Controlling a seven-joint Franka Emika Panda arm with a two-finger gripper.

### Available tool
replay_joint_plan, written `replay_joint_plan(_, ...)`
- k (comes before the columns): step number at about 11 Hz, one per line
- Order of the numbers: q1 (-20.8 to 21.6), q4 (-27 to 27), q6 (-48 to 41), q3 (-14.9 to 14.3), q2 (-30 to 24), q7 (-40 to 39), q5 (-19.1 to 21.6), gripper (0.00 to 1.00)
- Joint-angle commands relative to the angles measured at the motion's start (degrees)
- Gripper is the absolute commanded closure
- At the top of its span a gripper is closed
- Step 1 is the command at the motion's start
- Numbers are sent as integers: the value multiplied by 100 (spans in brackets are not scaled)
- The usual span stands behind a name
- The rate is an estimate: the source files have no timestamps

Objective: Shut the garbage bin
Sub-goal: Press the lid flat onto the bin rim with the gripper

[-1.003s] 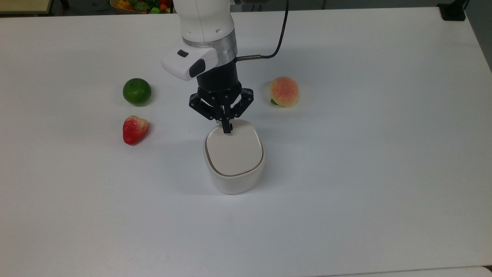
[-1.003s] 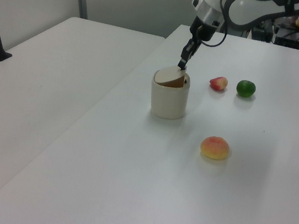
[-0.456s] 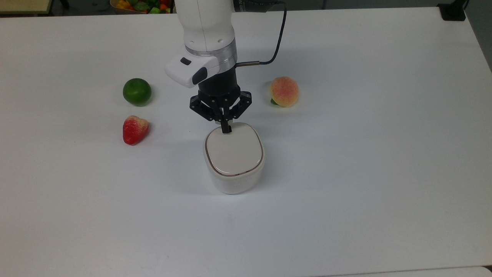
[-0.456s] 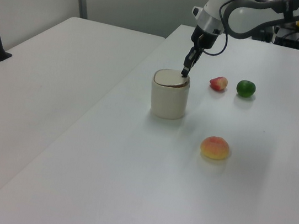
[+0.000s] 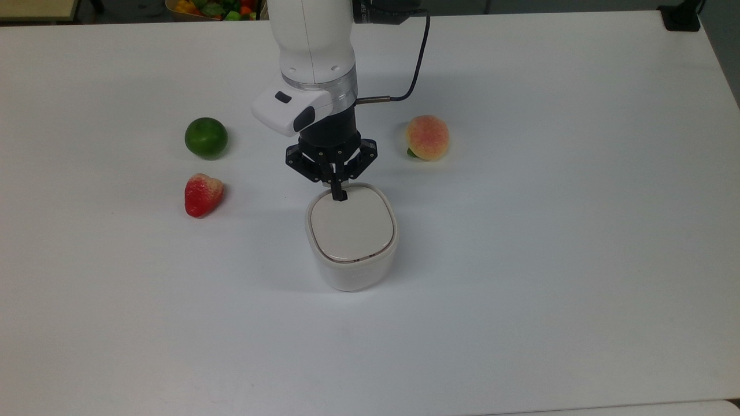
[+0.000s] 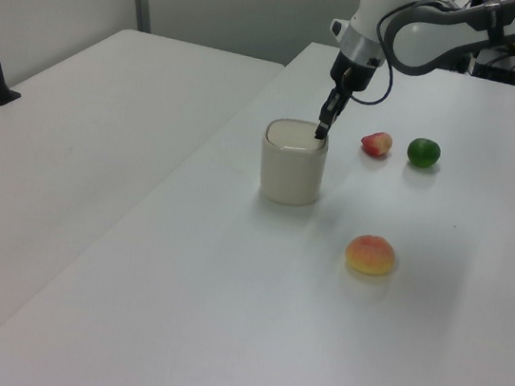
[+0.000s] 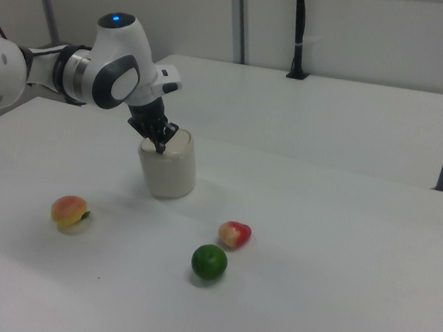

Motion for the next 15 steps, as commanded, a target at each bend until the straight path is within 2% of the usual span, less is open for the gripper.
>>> replay_joint_plan(1,55,-167,-34,-17,-56,17,-83,100)
replay_joint_plan(9,55,-141,-34,-17,-12,43,-171,100)
replay_joint_plan(13,-15,-131,-122,-8,-433,96,-101,100)
replay_joint_plan(15,-85,-114,-515,-8,-713,105,-74,100)
